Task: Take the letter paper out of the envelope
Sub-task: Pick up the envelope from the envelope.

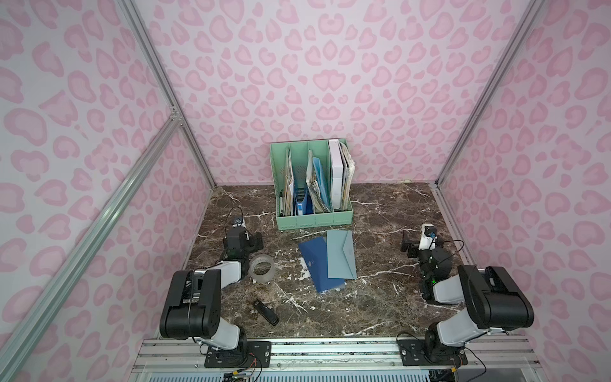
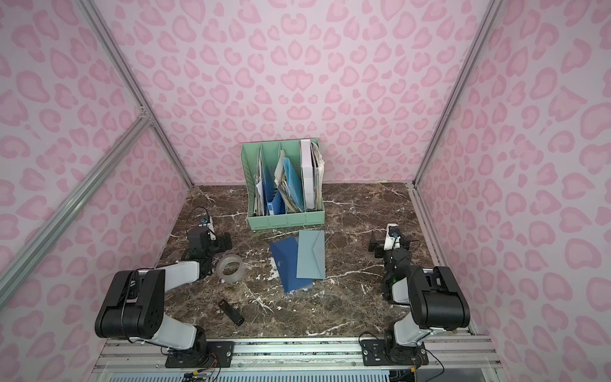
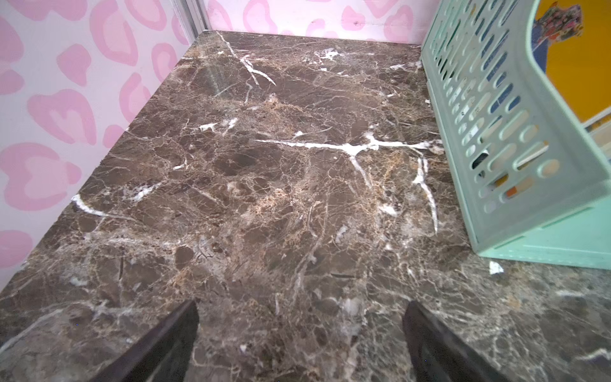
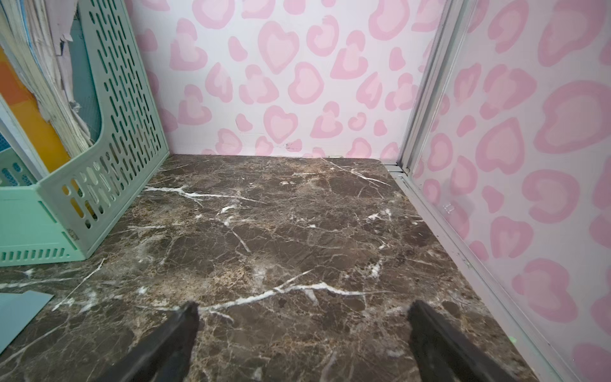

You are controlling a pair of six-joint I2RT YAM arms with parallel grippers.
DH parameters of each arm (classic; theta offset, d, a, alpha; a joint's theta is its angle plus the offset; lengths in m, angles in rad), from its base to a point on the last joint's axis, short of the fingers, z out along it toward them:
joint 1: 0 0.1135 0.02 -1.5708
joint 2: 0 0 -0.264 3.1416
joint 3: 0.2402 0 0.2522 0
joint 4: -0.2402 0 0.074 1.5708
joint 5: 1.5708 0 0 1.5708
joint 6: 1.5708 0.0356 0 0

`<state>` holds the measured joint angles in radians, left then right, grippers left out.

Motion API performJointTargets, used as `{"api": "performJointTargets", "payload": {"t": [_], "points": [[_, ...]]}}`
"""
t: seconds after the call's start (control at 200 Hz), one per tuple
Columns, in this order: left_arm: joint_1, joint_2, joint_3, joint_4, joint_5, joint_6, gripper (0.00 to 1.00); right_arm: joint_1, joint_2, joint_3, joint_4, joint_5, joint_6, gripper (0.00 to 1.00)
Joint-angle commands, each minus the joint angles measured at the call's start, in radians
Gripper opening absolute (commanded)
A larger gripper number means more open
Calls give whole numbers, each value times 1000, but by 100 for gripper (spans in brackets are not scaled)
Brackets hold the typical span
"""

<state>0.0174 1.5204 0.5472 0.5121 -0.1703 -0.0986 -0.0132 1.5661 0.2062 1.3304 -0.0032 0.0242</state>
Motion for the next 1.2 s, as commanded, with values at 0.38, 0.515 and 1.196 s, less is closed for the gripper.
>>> {"api": "performJointTargets", "payload": {"t": [0.38,0.515,1.196], "points": [[0,-4,2,2,8,8,99,0,-2,-2,27,0,3,100],[0,-4,3,2,8,7,99,0,-1,-1,27,0,3,99],[-44,-133,297,-381,-179,-31,99,27,-176,383,-524,135,128,100]]}}
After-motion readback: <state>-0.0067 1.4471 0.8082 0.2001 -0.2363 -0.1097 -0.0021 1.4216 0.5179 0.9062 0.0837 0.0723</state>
